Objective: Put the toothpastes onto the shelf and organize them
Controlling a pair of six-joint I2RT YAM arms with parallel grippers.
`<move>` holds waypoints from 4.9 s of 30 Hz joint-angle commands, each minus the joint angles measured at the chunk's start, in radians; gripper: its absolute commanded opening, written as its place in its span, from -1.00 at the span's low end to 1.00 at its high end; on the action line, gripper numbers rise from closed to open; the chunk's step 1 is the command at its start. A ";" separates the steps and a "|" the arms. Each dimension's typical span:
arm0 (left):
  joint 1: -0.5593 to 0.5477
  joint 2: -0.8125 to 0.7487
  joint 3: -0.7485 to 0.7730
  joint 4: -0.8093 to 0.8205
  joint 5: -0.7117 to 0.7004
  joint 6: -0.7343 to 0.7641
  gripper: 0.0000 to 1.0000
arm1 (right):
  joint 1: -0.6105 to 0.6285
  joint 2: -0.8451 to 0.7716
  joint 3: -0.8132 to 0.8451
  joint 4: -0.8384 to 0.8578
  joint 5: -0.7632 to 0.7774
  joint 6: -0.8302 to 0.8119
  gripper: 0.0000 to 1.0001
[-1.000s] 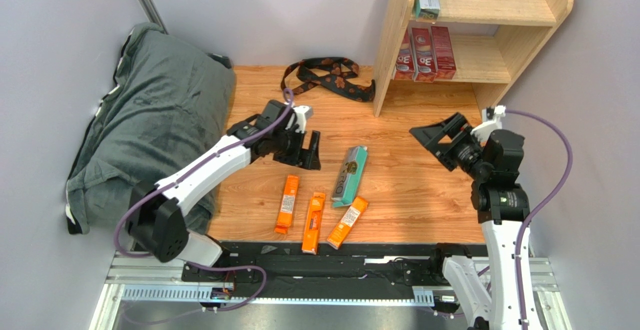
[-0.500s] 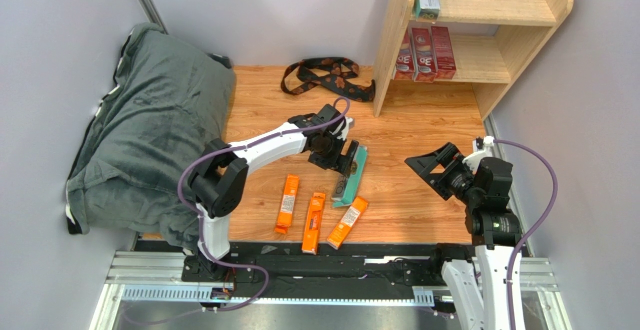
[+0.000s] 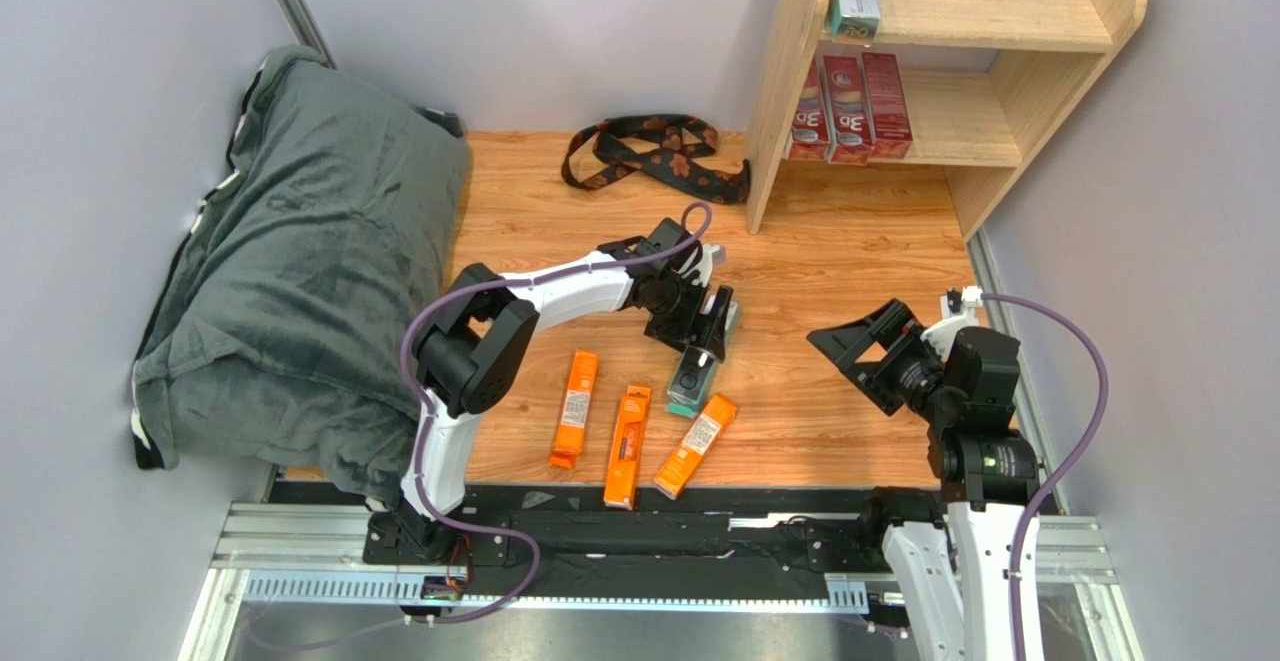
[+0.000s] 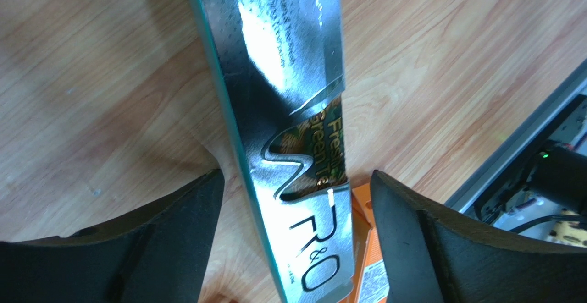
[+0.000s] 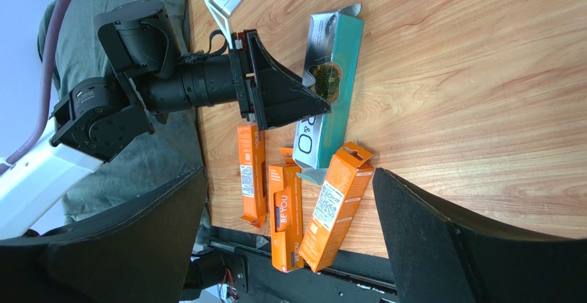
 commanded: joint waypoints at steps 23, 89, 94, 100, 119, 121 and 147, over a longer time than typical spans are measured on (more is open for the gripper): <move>-0.121 0.152 0.207 -0.195 -0.461 0.043 0.43 | 0.003 -0.041 -0.023 -0.015 -0.021 0.003 0.90; 0.434 -0.727 -0.640 0.840 0.324 -0.897 0.21 | 1.189 0.909 0.464 0.577 1.032 -0.123 -0.21; 0.434 -0.745 -0.641 0.822 0.317 -0.879 0.39 | 1.187 0.877 0.456 0.548 1.068 -0.109 -0.23; 0.438 -0.799 -0.617 0.717 0.288 -0.782 0.86 | 1.180 0.826 0.444 0.519 1.079 -0.097 -0.25; 0.435 -0.992 -0.268 -0.177 -0.382 -0.068 0.96 | 1.146 0.613 0.402 0.355 1.087 -0.064 -0.27; 0.436 -1.005 -0.267 -0.197 -0.397 -0.051 0.96 | 1.146 0.607 0.427 0.333 1.081 -0.075 -0.26; 0.436 -0.957 -0.347 -0.186 -0.375 -0.015 0.96 | 0.662 0.930 1.400 0.114 0.584 -0.338 -0.23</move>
